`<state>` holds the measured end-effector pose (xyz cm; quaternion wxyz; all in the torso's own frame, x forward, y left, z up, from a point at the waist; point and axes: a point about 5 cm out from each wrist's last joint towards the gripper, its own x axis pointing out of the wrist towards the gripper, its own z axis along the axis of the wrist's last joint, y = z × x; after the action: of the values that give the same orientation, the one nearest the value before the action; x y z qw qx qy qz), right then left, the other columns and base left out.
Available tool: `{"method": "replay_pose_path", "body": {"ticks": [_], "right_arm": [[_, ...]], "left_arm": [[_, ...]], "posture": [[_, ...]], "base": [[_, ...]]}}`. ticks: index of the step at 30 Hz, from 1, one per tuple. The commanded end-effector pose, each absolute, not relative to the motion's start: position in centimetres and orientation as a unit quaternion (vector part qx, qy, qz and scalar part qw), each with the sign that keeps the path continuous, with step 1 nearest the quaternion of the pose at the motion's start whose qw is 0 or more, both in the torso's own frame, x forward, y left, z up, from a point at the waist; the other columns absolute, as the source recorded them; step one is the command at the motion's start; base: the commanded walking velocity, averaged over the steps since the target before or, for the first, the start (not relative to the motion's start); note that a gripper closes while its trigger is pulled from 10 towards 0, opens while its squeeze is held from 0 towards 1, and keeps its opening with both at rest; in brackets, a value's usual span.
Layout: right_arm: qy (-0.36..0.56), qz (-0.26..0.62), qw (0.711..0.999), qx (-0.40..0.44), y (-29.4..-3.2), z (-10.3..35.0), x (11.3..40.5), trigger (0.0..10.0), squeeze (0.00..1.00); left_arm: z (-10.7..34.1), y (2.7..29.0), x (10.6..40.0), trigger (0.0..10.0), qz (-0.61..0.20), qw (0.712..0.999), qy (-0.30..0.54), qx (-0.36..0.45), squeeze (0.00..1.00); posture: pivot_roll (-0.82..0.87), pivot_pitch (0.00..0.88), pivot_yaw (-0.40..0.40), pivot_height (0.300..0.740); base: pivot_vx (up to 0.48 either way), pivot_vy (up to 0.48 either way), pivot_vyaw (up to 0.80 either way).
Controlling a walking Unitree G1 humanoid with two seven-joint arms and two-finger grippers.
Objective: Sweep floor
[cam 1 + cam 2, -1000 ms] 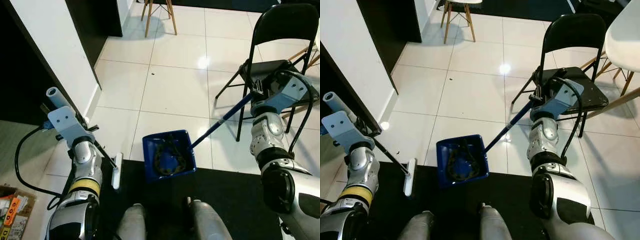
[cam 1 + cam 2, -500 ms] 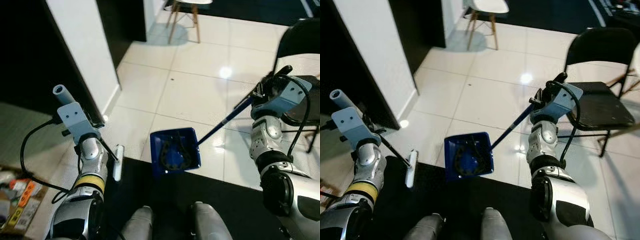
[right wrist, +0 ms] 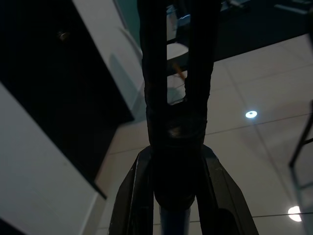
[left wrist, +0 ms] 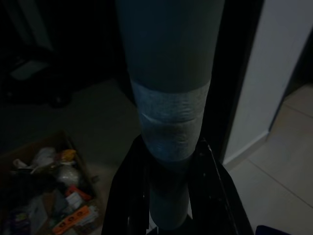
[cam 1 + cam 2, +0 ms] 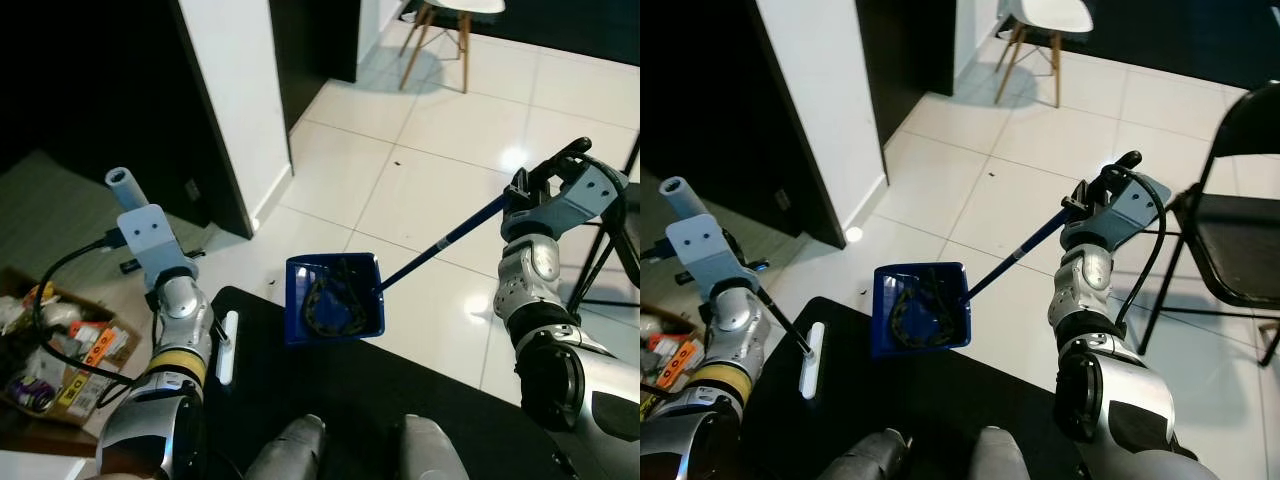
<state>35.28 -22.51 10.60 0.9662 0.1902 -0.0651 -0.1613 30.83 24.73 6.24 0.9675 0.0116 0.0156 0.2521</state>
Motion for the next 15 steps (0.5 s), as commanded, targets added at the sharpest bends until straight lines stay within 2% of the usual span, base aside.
{"method": "replay_pose_path", "body": {"ticks": [1, 3, 4, 7, 15], "right_arm": [[-0.092, -0.160, 0.962, 0.201, -22.6, 11.9, 35.8, 10.0, 0.00], [-0.092, -0.158, 0.962, 0.202, -22.5, 12.0, 35.9, 10.0, 0.00], [-0.091, -0.156, 0.963, 0.202, -22.3, 12.0, 36.0, 10.0, 0.00], [-0.091, -0.154, 0.963, 0.203, -22.2, 12.0, 36.0, 10.0, 0.00], [-0.089, -0.146, 0.963, 0.206, -21.7, 12.0, 36.1, 10.0, 0.00]], "left_arm": [[6.8, 25.1, 31.1, 10.0, 0.227, 0.974, 0.008, -0.015, 0.00], [6.5, 25.1, 31.1, 10.0, 0.210, 0.977, 0.012, -0.041, 0.00], [6.2, 25.6, 30.7, 10.0, 0.217, 0.976, 0.024, -0.015, 0.00], [6.0, 25.9, 30.5, 10.0, 0.225, 0.974, 0.031, -0.003, 0.00], [5.7, 25.6, 30.4, 10.0, 0.210, 0.977, 0.034, -0.015, 0.00]], "posture": [[0.04, 0.000, -0.007, 0.740], [0.04, 0.000, -0.008, 0.740], [0.05, 0.000, -0.008, 0.740], [0.05, 0.000, -0.009, 0.740], [0.05, 0.000, -0.015, 0.740]], "base": [[0.000, 0.000, 0.79], [0.000, 0.000, 0.79], [0.000, 0.000, 0.79], [0.000, 0.000, 0.79], [0.000, 0.000, 0.80]]}}
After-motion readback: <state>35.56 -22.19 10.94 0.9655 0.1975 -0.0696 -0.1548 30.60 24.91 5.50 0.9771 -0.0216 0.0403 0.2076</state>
